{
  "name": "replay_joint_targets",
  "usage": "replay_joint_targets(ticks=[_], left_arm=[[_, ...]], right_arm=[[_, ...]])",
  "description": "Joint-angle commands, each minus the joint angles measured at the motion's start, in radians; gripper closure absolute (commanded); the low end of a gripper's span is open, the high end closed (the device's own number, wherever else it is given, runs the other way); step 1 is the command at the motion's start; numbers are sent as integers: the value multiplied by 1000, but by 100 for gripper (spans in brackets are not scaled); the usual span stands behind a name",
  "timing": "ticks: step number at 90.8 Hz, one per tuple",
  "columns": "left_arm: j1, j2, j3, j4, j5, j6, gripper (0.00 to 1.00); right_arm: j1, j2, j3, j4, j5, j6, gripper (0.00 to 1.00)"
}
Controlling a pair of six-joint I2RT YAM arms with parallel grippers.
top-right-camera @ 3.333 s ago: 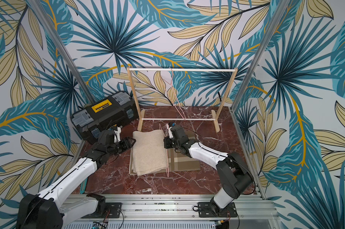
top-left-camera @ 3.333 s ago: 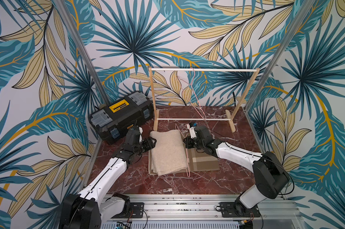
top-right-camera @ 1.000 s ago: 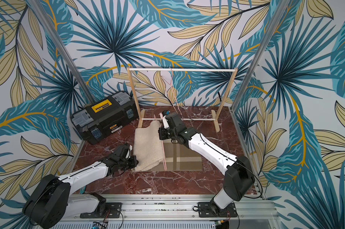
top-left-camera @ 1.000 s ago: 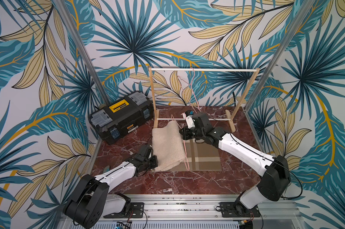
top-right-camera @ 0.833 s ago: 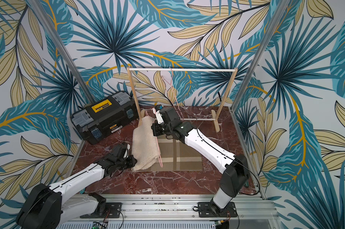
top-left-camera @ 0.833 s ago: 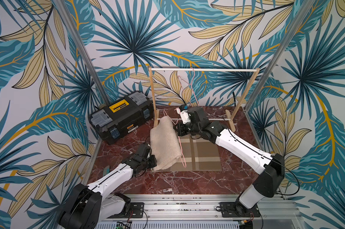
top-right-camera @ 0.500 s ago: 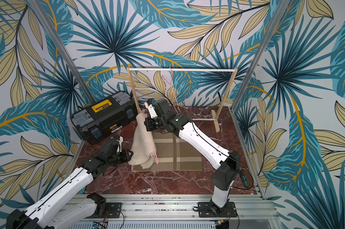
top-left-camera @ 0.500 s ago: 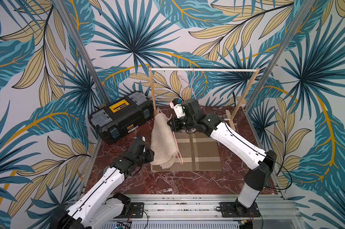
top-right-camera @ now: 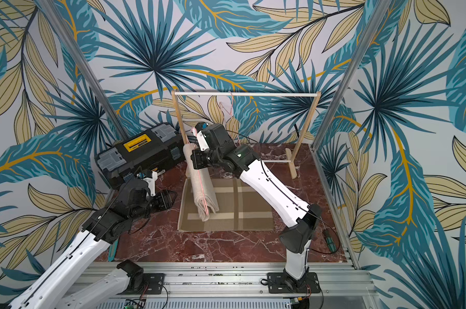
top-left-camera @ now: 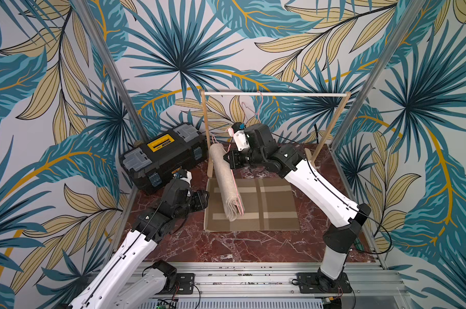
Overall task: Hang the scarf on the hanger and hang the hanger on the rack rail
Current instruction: Place the hanger at the clothesline.
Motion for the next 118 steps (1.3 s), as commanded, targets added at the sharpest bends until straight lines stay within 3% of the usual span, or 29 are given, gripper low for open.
replay_joint_targets(ticks=[1,21,45,54,65,86,100,112,118], left_arm=[[-76,36,95,64,-36,-45,39],[-206,111,170,130,-89,-81,29],[-225,176,151,203,-105,-86,26],[-227,201,170,213,-150,-72,15],[-228,231,186,236,-162,-56,16],[-228,296,202,258,-154,-52,34],[-237,307,227,225,-172,-33,75],[-238,305,250,188,-193,-16,100],[-239,308,266,169,-198,-6,100]], right_arm=[[5,18,39,14,55,15,100],[7,57,94,11,117,25,100],[7,57,115,21,124,34,100],[12,56,115,21,124,34,100],[16,57,115,18,130,30,100],[18,59,108,17,141,25,100],[17,49,86,22,162,24,100],[18,50,75,28,170,20,100],[17,52,72,29,168,21,100]])
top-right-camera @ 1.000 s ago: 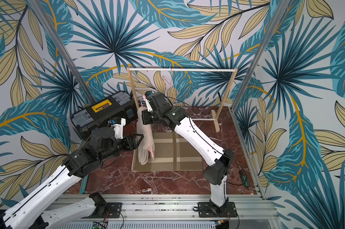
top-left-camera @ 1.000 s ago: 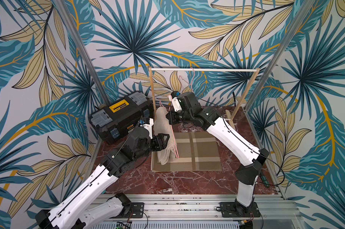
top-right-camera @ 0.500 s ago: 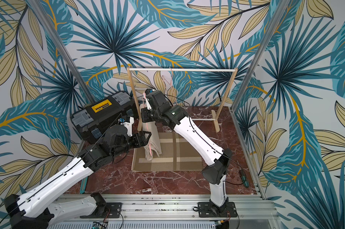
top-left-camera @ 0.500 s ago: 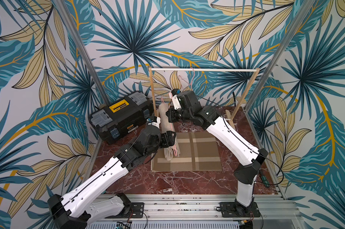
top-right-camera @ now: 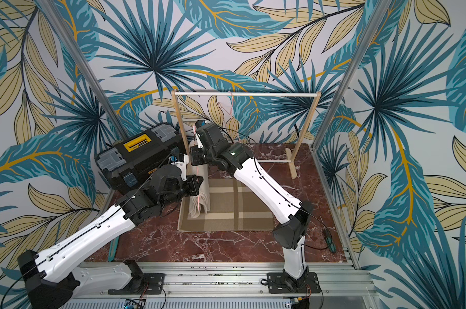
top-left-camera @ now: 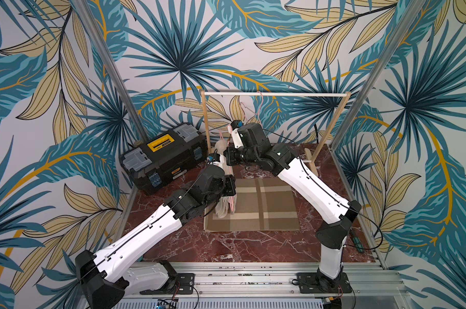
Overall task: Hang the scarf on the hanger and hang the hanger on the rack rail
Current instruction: Place the hanger at the clothesline.
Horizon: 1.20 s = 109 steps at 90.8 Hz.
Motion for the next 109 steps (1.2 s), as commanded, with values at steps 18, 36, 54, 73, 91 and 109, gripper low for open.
replay_joint_targets(ticks=[18,36,54,73,91,109], left_arm=[[3,19,95,-97,-46,85,100],[4,61,155,-144,-48,144,100],[4,75,190,-147,-68,197,100],[4,83,186,-124,-118,200,100],[3,117,220,-128,-144,212,100],[12,160,319,-188,-187,248,100]], right_arm=[[1,-12,-11,57,17,-24,100],[2,-25,-11,68,30,-43,100],[3,-50,-13,81,38,-63,91],[2,-84,-18,96,59,-89,62],[-9,-132,-22,110,91,-116,58],[-36,-211,-32,114,166,-135,56]])
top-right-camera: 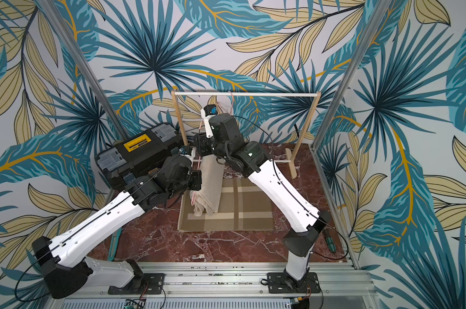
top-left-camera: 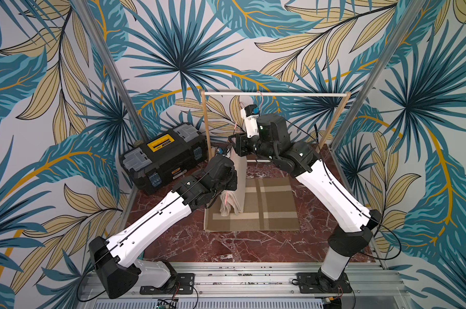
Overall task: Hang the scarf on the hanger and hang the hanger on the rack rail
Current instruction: Place the hanger at the clothesline.
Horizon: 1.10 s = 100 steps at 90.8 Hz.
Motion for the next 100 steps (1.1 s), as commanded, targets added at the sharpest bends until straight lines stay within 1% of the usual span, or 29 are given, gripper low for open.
replay_joint_targets(ticks=[1,8,20,26,31,43,49,58,69,88,100], left_arm=[[10,-2,96,18,-66,46,100],[28,14,136,5,-68,60,100],[78,67,243,-55,-46,87,100],[115,95,289,-66,-17,102,100],[148,127,325,-77,13,114,100],[210,217,420,-57,83,153,100],[230,265,465,-40,104,173,100],[255,329,538,-24,124,189,100],[293,399,606,-4,142,186,100],[324,450,655,48,125,187,100],[346,488,688,44,159,179,100]], right_arm=[[-18,-72,-30,29,79,-34,56],[-38,-123,-67,48,115,-43,56],[-92,-202,-167,86,159,-51,55],[-117,-235,-231,104,156,-45,56],[-167,-251,-273,116,137,-37,56],[-215,-272,-359,146,127,-50,56],[-243,-269,-399,164,130,-61,56],[-286,-255,-462,205,96,-78,50],[-318,-216,-519,262,75,-110,46],[-346,-155,-524,292,35,-122,46],[-355,-115,-505,295,10,-128,46]])
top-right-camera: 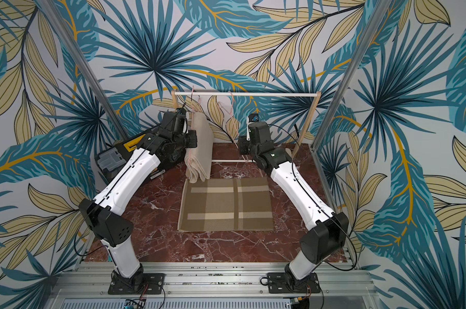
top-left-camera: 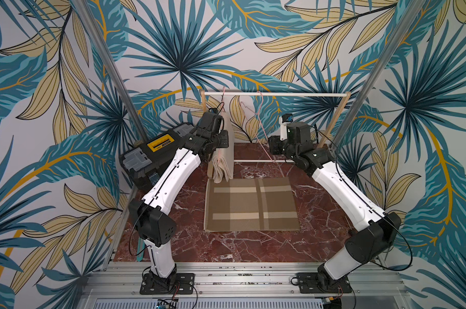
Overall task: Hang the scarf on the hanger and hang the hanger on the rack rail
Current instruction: Place the hanger at the clothesline.
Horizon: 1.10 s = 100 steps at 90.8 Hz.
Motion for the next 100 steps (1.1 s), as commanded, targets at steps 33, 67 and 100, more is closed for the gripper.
replay_joint_targets(ticks=[33,67,100], left_arm=[[33,109,88,104,113,-23,100],[55,74,2,108,117,-70,100],[73,36,-94,136,153,-122,100]], right_arm=[[-33,84,35,38,-37,-31,38],[-38,116,82,65,5,-101,32],[-67,201,80,165,-115,-131,28]])
